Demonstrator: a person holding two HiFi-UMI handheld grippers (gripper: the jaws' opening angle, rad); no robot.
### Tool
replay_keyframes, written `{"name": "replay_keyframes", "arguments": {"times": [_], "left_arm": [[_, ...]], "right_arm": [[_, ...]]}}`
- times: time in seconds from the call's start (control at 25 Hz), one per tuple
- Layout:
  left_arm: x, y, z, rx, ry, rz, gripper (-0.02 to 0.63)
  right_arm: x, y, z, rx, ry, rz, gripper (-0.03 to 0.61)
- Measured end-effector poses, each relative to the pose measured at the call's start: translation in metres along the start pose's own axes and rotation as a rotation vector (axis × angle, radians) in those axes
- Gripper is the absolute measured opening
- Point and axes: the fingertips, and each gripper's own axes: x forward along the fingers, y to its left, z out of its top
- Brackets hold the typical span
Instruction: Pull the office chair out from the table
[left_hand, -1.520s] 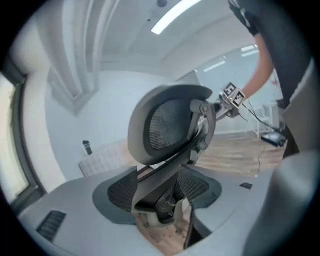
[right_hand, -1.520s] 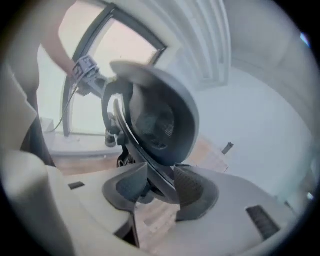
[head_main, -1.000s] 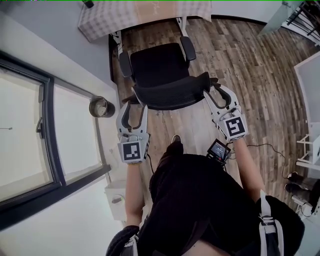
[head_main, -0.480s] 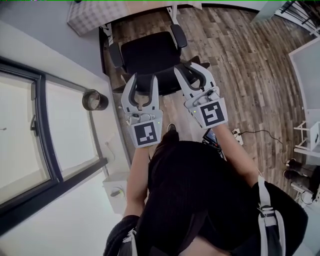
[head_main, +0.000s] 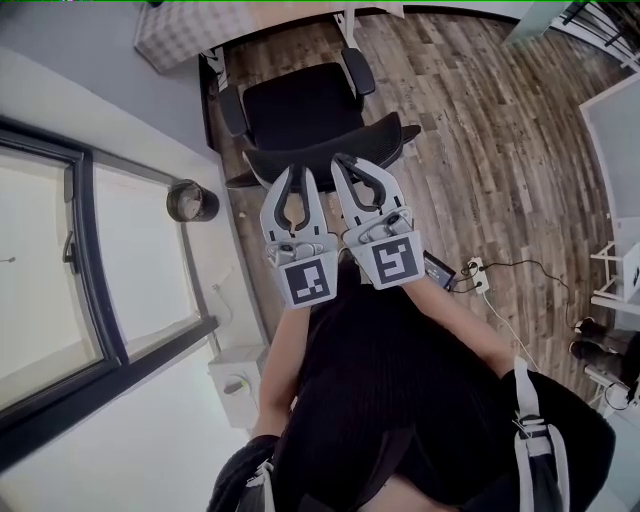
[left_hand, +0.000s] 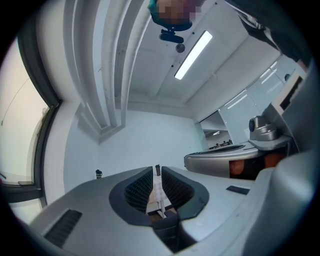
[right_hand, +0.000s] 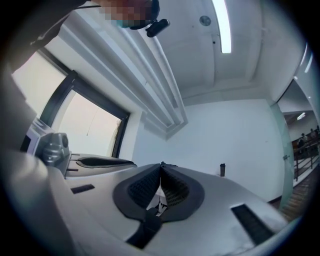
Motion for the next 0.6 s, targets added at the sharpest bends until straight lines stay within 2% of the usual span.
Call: {"name": "replay_keyframes", "arguments": {"times": [0.2, 0.6], "left_arm": [[-0.004, -0.002, -0.006, -0.005, 0.013, 0.028, -0.011], [-0.002, 0.003, -0.016, 0.012, 0.043, 0.040, -0.011]], "right_arm": [[0.001, 0.005, -0.005, -0.001, 0.020, 0.001, 0.006], [0.006, 0.004, -0.012, 0.000, 0.036, 0.004, 0.003]]}}
